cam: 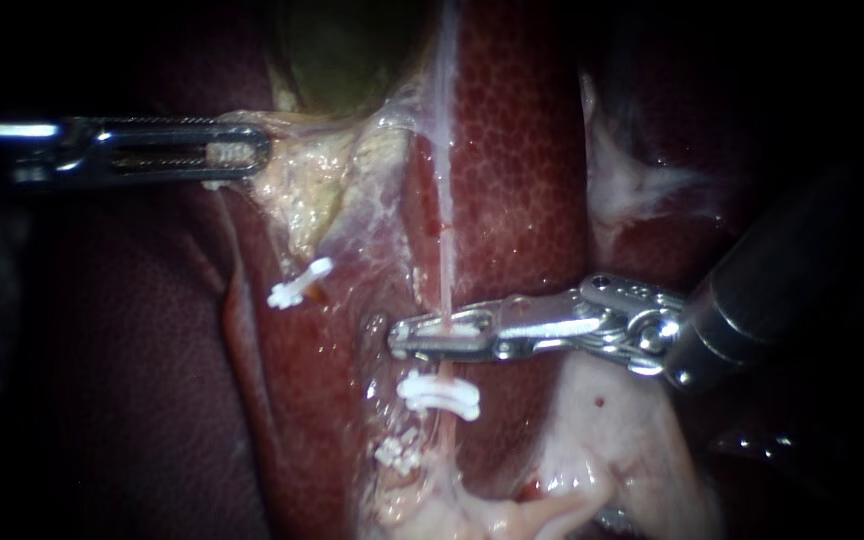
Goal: Going back third clip right tube
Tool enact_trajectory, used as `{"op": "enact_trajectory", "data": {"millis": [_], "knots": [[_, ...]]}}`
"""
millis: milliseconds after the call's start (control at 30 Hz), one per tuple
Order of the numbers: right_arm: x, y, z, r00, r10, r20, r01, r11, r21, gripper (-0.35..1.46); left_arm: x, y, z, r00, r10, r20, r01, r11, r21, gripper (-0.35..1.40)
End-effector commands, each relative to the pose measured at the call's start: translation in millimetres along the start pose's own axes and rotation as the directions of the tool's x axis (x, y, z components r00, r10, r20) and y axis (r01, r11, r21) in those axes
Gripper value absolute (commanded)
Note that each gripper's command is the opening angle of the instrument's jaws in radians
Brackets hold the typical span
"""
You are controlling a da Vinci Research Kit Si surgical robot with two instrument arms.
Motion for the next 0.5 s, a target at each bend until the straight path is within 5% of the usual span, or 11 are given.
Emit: {"op": "enact_trajectory", "data": {"millis": [33, 333, 433, 500], "knots": [[0.0, 0.0, 0.0, 1.0, 0.0, 0.0, 0.0, 1.0, 0.001, -0.35, 0.0, 0.0, 0.0, 1.0, 0.0, 0.0, 0.0, 1.0, 0.0, -0.18], [0.0, 0.0, 0.0, 1.0, 0.0, 0.0, 0.0, 1.0, 0.001, -0.35, 0.0, 0.0, 0.0, 1.0, 0.0, 0.0, 0.0, 1.0, 0.0, -0.18], [0.4, 0.1, 0.2, 1.0, -0.003, 0.002, 0.003, 1.0, -0.002, 0.26, 0.1, 0.0, 0.0, 1.0, 0.0, 0.0, 0.0, 1.0, 0.0, -0.18], [0.6, 0.3, 0.4, 0.999, -0.044, -0.002, 0.044, 0.999, -0.011, 0.46, 0.1, 0.0, 0.0, 1.0, 0.0, 0.0, 0.0, 1.0, 0.0, -0.18]]}}
